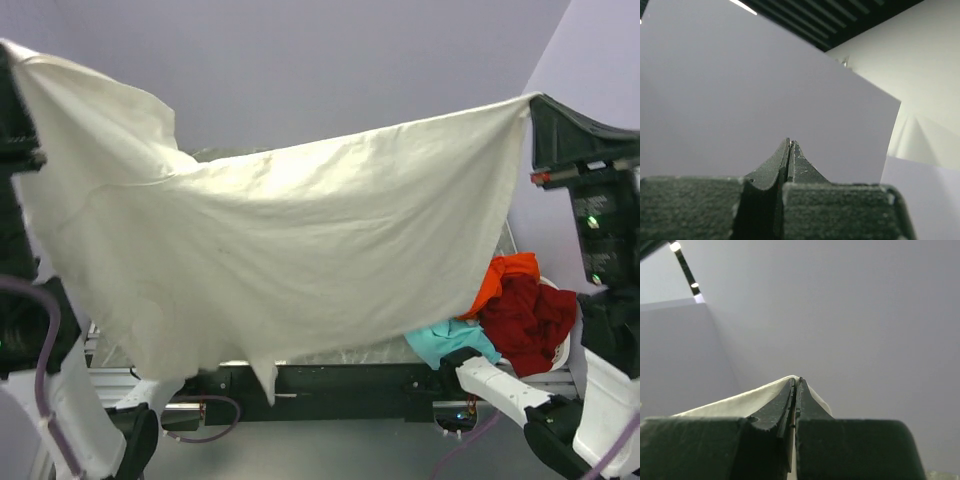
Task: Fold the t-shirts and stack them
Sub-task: Flatten the tshirt out
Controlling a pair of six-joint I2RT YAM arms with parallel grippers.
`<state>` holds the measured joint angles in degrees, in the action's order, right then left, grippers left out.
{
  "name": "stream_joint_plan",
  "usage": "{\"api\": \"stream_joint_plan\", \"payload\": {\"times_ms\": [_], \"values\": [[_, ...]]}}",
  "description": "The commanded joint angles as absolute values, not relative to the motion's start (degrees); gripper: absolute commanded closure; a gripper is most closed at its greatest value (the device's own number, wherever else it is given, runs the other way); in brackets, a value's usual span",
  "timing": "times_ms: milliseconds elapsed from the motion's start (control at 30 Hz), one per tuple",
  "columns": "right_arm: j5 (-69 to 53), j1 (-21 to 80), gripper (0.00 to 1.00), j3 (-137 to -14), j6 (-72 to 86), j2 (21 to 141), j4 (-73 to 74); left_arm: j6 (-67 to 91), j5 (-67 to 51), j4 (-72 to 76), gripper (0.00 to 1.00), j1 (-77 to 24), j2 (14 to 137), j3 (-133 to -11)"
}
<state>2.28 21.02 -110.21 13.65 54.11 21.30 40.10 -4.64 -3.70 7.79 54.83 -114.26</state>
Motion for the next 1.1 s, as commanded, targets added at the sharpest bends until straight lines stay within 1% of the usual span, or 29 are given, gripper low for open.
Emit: {"api": "stream_joint_plan", "payload": {"times_ms": [0,100,300,333,367,400,433,467,500,533,567,600,633,700,767,867,967,1067], "values": [[5.1,21.1,1.0,-106.7,11.9,60.7,18.9,41.2,-8.2,-1.1,0.99,8.0,61.6,-110.0],[6.6,20.7,1.0,-102.8,11.3,65.4,17.5,42.1,-10.9,1.4,0.99,8.0,66.1,-104.3],[5.3,16.2,1.0,-95.2,12.5,76.4,12.2,40.7,-18.0,3.2,0.99,7.8,78.1,-95.3],[4.1,15.6,1.0,-93.3,12.7,79.6,10.3,39.9,-18.9,3.6,0.99,7.9,80.9,-92.8],[3.3,14.2,1.0,-92.5,12.7,81.3,9.4,39.5,-19.4,4.4,0.96,7.8,82.3,-91.4],[3.0,13.6,1.0,-91.9,12.9,85.1,8.0,38.5,-19.9,6.5,0.92,7.8,83.5,-89.0],[2.4,12.9,1.0,-91.5,13.3,87.3,7.7,38.1,-21.2,7.3,0.73,7.6,86.1,-88.0],[1.6,11.7,1.0,-91.8,13.7,89.5,7.6,37.7,-21.5,7.9,0.61,7.6,87.5,-87.4],[1.1,11.1,1.0,-92.1,14.1,93.8,7.6,36.7,-21.9,7.5,0.52,7.6,89.0,-87.3],[0.3,10.5,0.94,-93.8,14.1,96.3,8.2,36.3,-21.9,6.8,0.36,7.4,91.9,-87.5],[0.2,10.1,0.8,-95.5,14.2,98.8,9.1,35.6,-21.8,5.6,0.32,7.3,93.2,-88.1],[-1.3,9.3,0.45,-97.5,13.6,103.9,10.6,35.1,-21.8,4.6,0.29,6.9,94.2,-88.5],[-1.4,9.1,0.34,-102.6,13.4,106.4,15.1,34.4,-21.7,2.0,0.26,6.8,95.1,-89.4],[-1.5,9.1,0.24,-106.6,12.0,110.5,19.2,33.6,-21.0,0.2,0.22,6.3,94.0,-88.5],[-2.1,9.6,0.21,-104.7,11.9,110.1,18.7,32.9,-20.9,-2.2,0.2,5.7,92.2,-87.5],[-2.9,11.0,0.2,-97.0,12.3,105.2,15.6,32.0,-20.6,-8.8,0.2,5.3,88.5,-84.9],[-3.8,12.7,0.2,-90.9,14.0,100.6,15.6,32.3,-19.6,-14.8,0.19,5.2,84.6,-79.9],[-4.3,15.5,0.21,-85.2,15.6,96.9,16.3,32.0,-20.3,-17.9,0.19,4.8,80.5,-72.4]]}}
